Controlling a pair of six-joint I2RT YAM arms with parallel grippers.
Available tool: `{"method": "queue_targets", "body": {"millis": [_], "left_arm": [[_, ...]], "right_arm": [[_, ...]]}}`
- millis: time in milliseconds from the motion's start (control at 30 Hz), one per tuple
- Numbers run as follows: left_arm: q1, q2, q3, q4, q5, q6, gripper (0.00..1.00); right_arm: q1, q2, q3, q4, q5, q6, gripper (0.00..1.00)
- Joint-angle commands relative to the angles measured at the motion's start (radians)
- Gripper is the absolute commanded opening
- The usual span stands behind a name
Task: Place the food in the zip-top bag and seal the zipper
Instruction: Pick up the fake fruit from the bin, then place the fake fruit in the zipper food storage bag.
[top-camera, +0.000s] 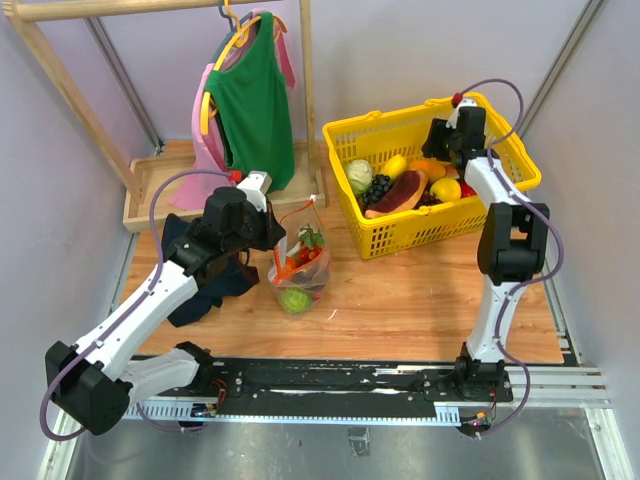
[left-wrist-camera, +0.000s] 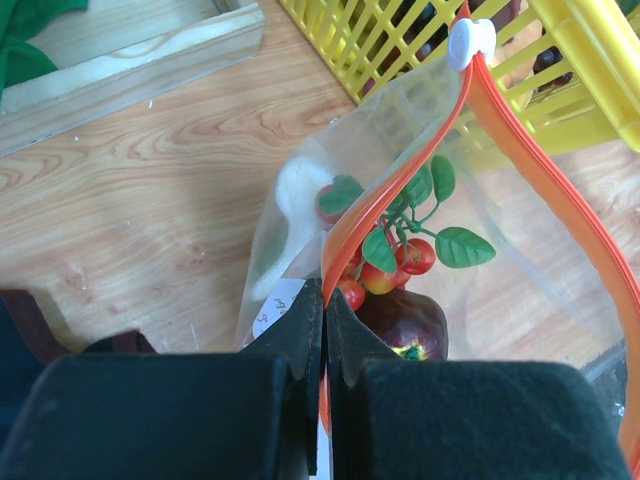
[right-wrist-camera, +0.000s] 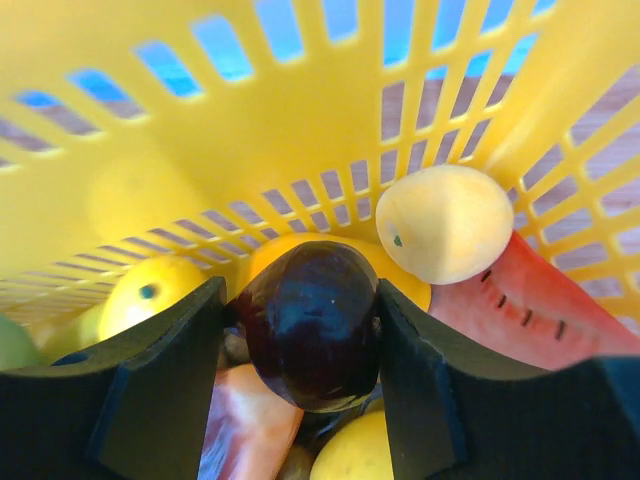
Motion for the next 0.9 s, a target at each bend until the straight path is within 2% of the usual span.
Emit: {"method": "queue_targets", "body": {"millis": [0, 300, 533, 667, 867], "left_arm": [[0.011, -0.029, 0.003, 0.031, 0.012, 0.0, 0.01], [0.011, -0.055, -0.005, 0.041, 0.032, -0.006, 0.0], [0.011, -0.074, -0.011, 0.044, 0.029, -0.012, 0.0], [0.011, -0.081, -0.015, 0.051, 0.035, -0.014, 0.0], [0.011, -0.09, -0.018, 0.06, 0.048, -0.017, 0.01]], "right_arm": [[-0.002, -0.151, -0.063, 0.039, -0.014, -0.03, 0.42], [0.026, -0.416, -0.208, -0.006, -0.03, -0.05, 0.42], [0.104, -0.603, -0.27, -0.096, -0.014, -0.069, 0.42], [0.181, -0.69, -0.295, -0.156, 0.001, -0.09, 0.42], [0.373, -0.774, -0.286, -0.274, 0.032, -0.149, 0.43]]}}
